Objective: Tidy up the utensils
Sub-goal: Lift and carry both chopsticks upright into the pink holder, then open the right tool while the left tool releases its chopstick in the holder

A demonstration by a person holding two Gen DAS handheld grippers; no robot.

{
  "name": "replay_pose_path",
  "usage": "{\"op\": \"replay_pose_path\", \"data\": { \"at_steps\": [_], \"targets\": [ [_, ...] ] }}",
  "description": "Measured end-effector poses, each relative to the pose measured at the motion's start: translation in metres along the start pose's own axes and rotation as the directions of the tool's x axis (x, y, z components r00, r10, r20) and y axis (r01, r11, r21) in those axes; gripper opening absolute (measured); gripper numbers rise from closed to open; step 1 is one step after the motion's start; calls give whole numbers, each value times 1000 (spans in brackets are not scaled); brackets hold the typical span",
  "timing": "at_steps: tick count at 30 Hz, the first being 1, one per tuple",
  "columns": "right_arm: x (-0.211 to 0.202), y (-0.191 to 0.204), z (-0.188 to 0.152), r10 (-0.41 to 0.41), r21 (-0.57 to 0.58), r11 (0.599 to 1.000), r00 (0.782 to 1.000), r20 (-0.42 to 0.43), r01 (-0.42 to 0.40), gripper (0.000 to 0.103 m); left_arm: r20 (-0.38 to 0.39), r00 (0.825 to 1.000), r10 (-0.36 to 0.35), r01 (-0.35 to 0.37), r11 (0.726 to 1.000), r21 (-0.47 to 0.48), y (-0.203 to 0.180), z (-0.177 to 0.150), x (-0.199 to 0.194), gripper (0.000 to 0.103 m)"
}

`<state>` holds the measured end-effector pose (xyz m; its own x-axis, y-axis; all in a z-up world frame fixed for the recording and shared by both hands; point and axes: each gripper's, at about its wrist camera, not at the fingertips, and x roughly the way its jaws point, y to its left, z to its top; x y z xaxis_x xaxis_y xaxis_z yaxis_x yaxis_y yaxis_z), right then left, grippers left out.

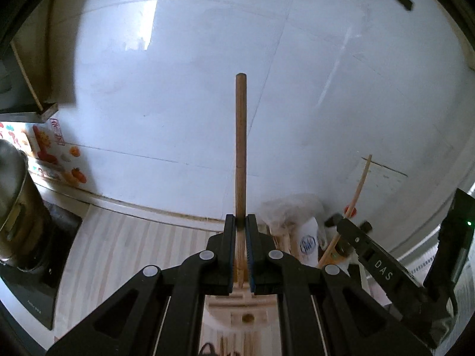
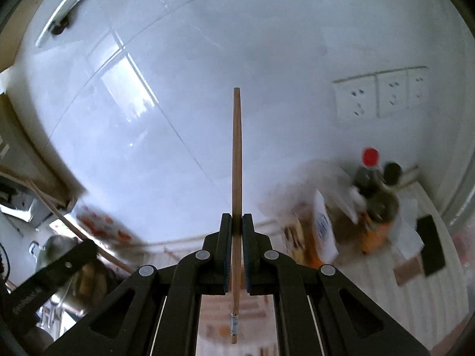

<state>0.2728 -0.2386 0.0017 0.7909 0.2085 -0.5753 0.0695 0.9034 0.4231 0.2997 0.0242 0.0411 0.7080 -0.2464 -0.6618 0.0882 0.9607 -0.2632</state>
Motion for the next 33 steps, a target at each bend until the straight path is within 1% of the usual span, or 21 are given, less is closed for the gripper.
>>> {"op": "replay_pose_path", "data": {
  "at_steps": [3,7,10,13,18,20,24,26,28,29,31,32,33],
  "targets": [
    [25,7,10,1,-7,1000,1000,24,0,7,-25,1000,17,-17,1000,9,0,6,24,4],
    [50,14,12,-9,-43,999,999,53,11,7,-87,996,34,-32,999,18,4,0,54,4],
    [66,17,5,-7,-71,997,998,64,12,7,-120,992,38,-36,999,17,7,-8,68,4],
    [77,17,-6,-7,-84,996,998,57,12,7,-152,988,35,-35,999,8,11,-15,80,4],
    [84,14,-18,-5,-100,995,999,40,9,7,-181,983,29,-27,1000,10,10,-21,84,4],
    [84,16,-21,-2,-117,993,1000,24,5,7,-185,983,8,-7,1000,4,11,-22,82,4],
    [84,13,-25,11,-140,990,999,-31,-15,7,-186,982,-16,18,1000,6,8,-22,71,6],
    [79,13,-29,15,-157,987,998,-57,-23,7,-184,983,-23,25,1000,11,8,-22,61,9],
    [74,12,-30,14,-164,986,998,-66,-25,11,-180,984,-8,12,1000,19,9,-23,53,9],
    [69,10,-30,11,-161,987,998,-68,-22,13,-176,984,6,-1,1000,26,9,-23,49,12],
    [58,8,-29,19,-149,988,998,-68,-29,26,-158,987,26,-21,999,33,11,-24,38,28],
    [51,6,-29,21,-144,989,998,-65,-30,30,-147,988,43,-39,999,27,15,-25,31,48],
    [45,3,-29,22,-137,990,998,-58,-30,37,-139,989,54,-51,998,25,16,-25,27,66]
  ]
}}
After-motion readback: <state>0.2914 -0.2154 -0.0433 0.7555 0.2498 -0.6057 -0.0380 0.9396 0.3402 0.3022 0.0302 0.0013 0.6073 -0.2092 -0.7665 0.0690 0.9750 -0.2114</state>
